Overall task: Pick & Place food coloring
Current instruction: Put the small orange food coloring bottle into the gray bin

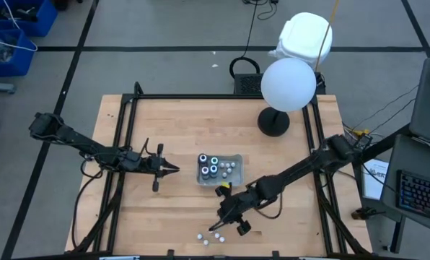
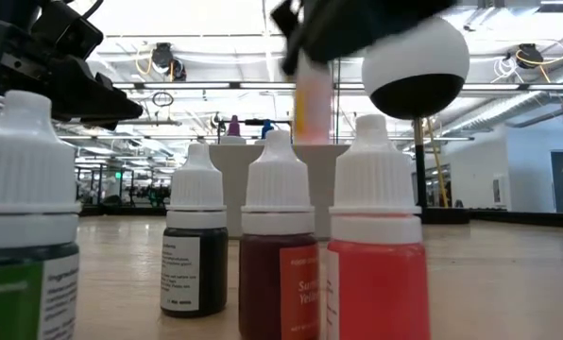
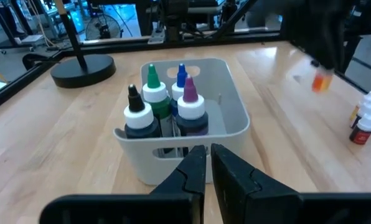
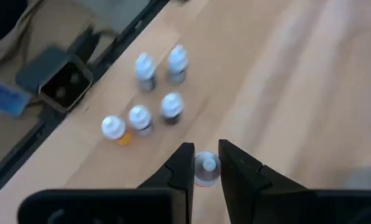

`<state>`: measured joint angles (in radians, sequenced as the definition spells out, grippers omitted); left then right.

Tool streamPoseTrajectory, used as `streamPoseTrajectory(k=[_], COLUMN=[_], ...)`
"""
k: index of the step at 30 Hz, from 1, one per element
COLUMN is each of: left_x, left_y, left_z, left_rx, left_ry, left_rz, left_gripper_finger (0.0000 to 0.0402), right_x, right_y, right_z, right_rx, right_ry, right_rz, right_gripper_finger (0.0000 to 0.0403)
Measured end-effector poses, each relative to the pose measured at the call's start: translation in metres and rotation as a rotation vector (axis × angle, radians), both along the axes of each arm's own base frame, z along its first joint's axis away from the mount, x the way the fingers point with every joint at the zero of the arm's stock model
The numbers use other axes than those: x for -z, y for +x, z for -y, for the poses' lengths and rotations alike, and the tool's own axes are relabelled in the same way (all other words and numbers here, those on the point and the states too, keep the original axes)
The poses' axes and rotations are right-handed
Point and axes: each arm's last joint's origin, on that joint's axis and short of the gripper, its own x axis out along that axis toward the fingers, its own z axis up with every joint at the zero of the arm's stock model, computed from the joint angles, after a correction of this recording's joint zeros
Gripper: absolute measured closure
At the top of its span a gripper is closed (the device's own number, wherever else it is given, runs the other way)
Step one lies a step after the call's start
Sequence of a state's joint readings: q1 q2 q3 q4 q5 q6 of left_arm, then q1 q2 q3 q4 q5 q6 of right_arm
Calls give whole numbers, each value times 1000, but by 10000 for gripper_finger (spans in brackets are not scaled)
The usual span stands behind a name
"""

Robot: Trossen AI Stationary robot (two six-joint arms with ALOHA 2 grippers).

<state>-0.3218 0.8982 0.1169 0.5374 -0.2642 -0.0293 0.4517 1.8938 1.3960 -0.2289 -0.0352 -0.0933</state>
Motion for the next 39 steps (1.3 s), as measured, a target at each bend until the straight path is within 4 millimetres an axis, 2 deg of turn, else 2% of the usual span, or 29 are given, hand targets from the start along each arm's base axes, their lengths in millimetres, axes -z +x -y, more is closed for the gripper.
streamPoseTrajectory(k=[4, 9, 13, 17, 20, 25, 29, 34, 36, 39], left_x=[1, 1, 1, 1, 1, 1, 4, 4, 4, 4], left_y=[0, 0, 0, 0, 0, 0, -1, -1, -1, -1], left_z=[0, 0, 0, 0, -1, -1, -1, -1, -1, -1], left_rx=[-1, -1, -5, -9, -10, -6, -5, 25, 26, 29], left_ry=[0, 2, 2, 3, 7, 35, 63, 211, 215, 227], left_rz=[-9, -12, -11, -10, -10, -10, -34, -33, -34, -36], left_gripper_finger=[369, 369, 369, 369, 369, 369, 369, 369, 369, 369], right_x=[-42, -88, -115, -129, -130, -119, -98, -74, -60, -50], right_y=[-16, -40, -57, -68, -72, -72, -67, -64, -65, -67], right_z=[14, 45, 69, 85, 93, 106, 117, 137, 144, 153], right_rx=[71, 201, 268, 282, 268, 217, 206, 259, 278, 306], right_ry=[-44, -104, -119, -139, -185, -299, -410, -414, -422, -422], right_rz=[72, 129, 162, 176, 152, 106, 136, 134, 116, 100], right_gripper_finger=[356, 356, 357, 357, 357, 357, 357, 357, 357, 357])
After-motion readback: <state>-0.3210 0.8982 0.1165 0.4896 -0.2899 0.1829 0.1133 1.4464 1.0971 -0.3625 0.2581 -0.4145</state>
